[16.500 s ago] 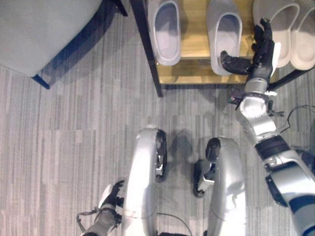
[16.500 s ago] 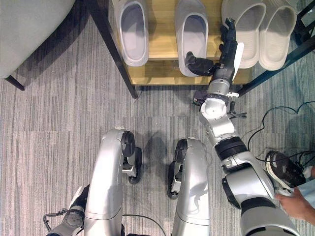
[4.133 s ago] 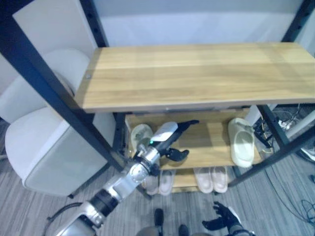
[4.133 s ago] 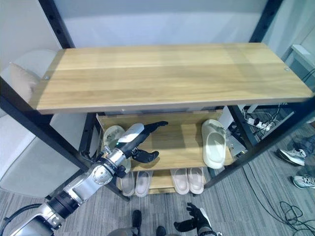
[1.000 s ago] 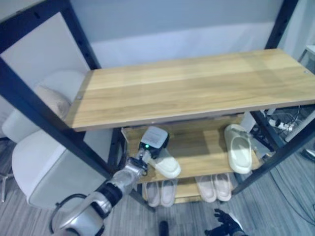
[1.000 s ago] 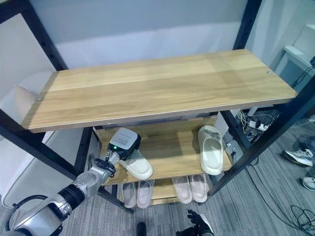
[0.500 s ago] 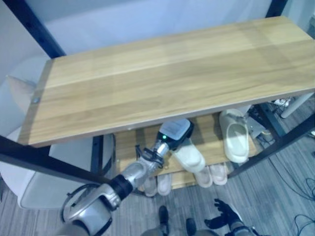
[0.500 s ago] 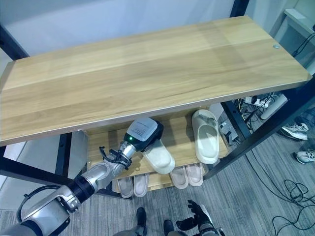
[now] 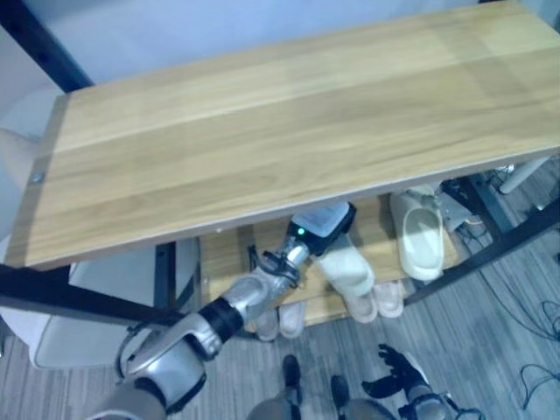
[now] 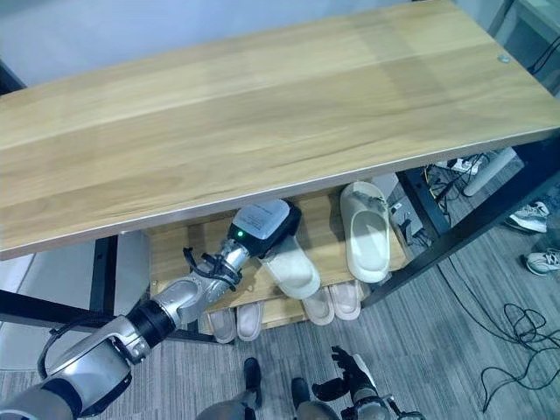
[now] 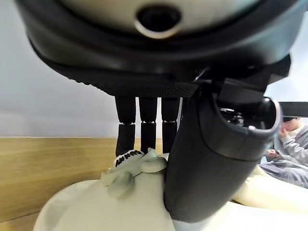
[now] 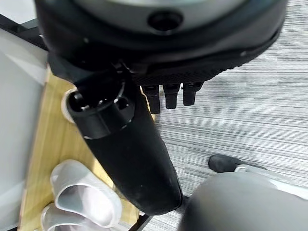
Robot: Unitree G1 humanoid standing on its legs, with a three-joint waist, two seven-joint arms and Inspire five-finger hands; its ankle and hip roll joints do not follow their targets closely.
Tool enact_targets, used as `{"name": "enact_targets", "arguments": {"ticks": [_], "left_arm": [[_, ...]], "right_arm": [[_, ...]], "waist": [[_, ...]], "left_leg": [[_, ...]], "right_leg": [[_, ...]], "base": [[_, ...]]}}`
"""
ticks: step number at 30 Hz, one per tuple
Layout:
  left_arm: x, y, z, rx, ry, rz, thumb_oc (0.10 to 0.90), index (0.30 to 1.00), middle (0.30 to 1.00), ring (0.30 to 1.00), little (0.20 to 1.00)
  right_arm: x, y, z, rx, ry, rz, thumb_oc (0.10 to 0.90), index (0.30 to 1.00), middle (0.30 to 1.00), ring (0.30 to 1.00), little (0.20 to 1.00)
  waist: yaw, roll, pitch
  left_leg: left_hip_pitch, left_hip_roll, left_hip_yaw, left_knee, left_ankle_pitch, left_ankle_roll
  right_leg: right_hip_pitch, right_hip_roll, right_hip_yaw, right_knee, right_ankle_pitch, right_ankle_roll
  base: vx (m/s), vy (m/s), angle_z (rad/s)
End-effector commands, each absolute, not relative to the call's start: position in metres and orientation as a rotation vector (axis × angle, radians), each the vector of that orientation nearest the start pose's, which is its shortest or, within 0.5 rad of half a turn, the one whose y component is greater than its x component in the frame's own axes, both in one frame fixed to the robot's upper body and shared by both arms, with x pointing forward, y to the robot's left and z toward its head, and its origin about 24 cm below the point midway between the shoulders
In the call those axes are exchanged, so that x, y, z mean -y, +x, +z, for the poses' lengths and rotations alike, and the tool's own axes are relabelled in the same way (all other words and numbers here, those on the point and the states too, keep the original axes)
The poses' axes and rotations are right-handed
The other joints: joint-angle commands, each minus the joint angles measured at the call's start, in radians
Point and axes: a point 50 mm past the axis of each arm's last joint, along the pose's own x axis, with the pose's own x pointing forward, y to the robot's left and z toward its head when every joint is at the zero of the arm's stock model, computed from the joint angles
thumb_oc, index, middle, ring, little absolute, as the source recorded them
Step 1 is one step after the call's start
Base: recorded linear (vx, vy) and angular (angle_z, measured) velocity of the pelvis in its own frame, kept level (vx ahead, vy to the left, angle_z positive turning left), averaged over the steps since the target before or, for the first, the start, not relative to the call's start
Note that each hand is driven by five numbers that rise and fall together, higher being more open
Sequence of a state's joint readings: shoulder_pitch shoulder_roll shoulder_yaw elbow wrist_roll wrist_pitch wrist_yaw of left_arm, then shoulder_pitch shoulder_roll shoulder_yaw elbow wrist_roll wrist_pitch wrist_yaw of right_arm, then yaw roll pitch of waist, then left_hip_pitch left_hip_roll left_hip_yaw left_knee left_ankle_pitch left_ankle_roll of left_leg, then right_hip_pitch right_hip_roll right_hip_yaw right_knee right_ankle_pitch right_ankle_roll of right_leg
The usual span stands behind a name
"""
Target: Arrange the slippers neatly on the shoe rack.
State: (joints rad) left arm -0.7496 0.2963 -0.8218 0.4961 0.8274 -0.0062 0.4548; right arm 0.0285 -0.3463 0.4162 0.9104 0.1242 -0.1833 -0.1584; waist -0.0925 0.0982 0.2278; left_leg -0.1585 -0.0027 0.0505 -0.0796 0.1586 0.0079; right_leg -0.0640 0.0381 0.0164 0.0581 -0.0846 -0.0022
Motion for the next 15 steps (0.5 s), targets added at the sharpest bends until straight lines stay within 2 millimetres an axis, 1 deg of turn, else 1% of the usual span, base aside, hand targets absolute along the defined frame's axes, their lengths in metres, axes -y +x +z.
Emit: {"name": "enact_targets", "arguments": {"ticks": [1,3,5,6,8,10,11,12,15], "left_arm": [[0.006,0.334,0.151,0.943,1.227,-0.249,0.4,0.3,0.3,0.3,0.3],[0.012,0.331,0.148,0.948,1.229,-0.281,0.4,0.3,0.3,0.3,0.3],[0.018,0.328,0.143,0.952,1.249,-0.318,0.4,0.3,0.3,0.3,0.3],[0.021,0.327,0.14,0.954,1.257,-0.338,0.4,0.3,0.3,0.3,0.3],[0.025,0.325,0.138,0.958,1.261,-0.361,0.4,0.3,0.3,0.3,0.3],[0.028,0.325,0.138,0.961,1.259,-0.368,0.4,0.3,0.3,0.3,0.3],[0.029,0.324,0.138,0.962,1.257,-0.372,0.4,0.3,0.3,0.3,0.3],[0.035,0.322,0.139,0.972,1.248,-0.379,0.4,0.3,0.3,0.3,0.3],[0.04,0.321,0.141,0.984,1.243,-0.378,0.4,0.3,0.3,0.3,0.3]], "right_arm": [[0.213,0.164,-0.113,-0.655,-0.392,0.041,0.8,0.9,0.9,0.9,0.9],[0.214,0.166,-0.112,-0.652,-0.396,0.039,0.8,0.9,0.9,0.9,0.9],[0.214,0.168,-0.111,-0.647,-0.398,0.046,0.8,0.9,0.9,0.9,0.9],[0.214,0.169,-0.111,-0.643,-0.397,0.047,0.8,0.9,0.9,0.9,0.9],[0.214,0.17,-0.11,-0.639,-0.399,0.049,0.8,0.9,0.9,0.9,0.9],[0.214,0.17,-0.11,-0.637,-0.4,0.049,0.8,0.9,0.9,0.9,0.9],[0.214,0.171,-0.11,-0.636,-0.399,0.049,0.8,0.9,0.9,0.9,0.9],[0.213,0.172,-0.11,-0.635,-0.4,0.05,0.8,0.9,0.9,0.9,0.9],[0.212,0.174,-0.109,-0.629,-0.4,0.049,0.8,0.9,0.9,0.9,0.9]], "waist": [[-0.026,-0.007,0.002],[-0.029,-0.004,0.003],[-0.032,-0.001,0.009],[-0.034,0.0,0.008],[-0.037,0.002,0.011],[-0.038,0.003,0.014],[-0.04,0.003,0.014],[-0.044,0.003,0.02],[-0.049,0.002,0.025]], "left_leg": [[0.082,0.01,-0.017,-0.008,-0.133,-0.043],[0.086,0.009,-0.015,-0.008,-0.142,-0.043],[0.083,0.01,-0.011,-0.008,-0.134,-0.043],[0.088,0.01,-0.011,-0.008,-0.143,-0.043],[0.088,0.011,-0.007,-0.008,-0.143,-0.043],[0.083,0.012,-0.005,-0.008,-0.134,-0.044],[0.086,0.012,-0.005,-0.008,-0.143,-0.044],[0.084,0.011,-0.004,-0.008,-0.144,-0.044],[0.08,0.013,0.0,-0.008,-0.143,-0.044]], "right_leg": [[-0.013,-0.05,0.002,-0.104,0.03,0.093],[-0.01,-0.051,0.006,-0.105,0.023,0.094],[-0.018,-0.049,0.013,-0.101,0.031,0.093],[-0.014,-0.05,0.014,-0.102,0.023,0.093],[-0.017,-0.049,0.017,-0.101,0.022,0.093],[-0.023,-0.048,0.017,-0.099,0.03,0.093],[-0.019,-0.049,0.017,-0.101,0.023,0.094],[-0.023,-0.048,0.019,-0.1,0.023,0.094],[-0.031,-0.046,0.024,-0.1,0.025,0.093]], "base": [[0.0,0.0,0.0],[0.03,0.007,-0.01],[0.0,0.0,0.0],[0.0,0.0,0.0],[0.02,0.0,-0.06],[-0.01,-0.008,-0.09],[-0.01,-0.008,-0.11],[0.02,-0.007,-0.09],[-0.01,-0.008,-0.07]]}}
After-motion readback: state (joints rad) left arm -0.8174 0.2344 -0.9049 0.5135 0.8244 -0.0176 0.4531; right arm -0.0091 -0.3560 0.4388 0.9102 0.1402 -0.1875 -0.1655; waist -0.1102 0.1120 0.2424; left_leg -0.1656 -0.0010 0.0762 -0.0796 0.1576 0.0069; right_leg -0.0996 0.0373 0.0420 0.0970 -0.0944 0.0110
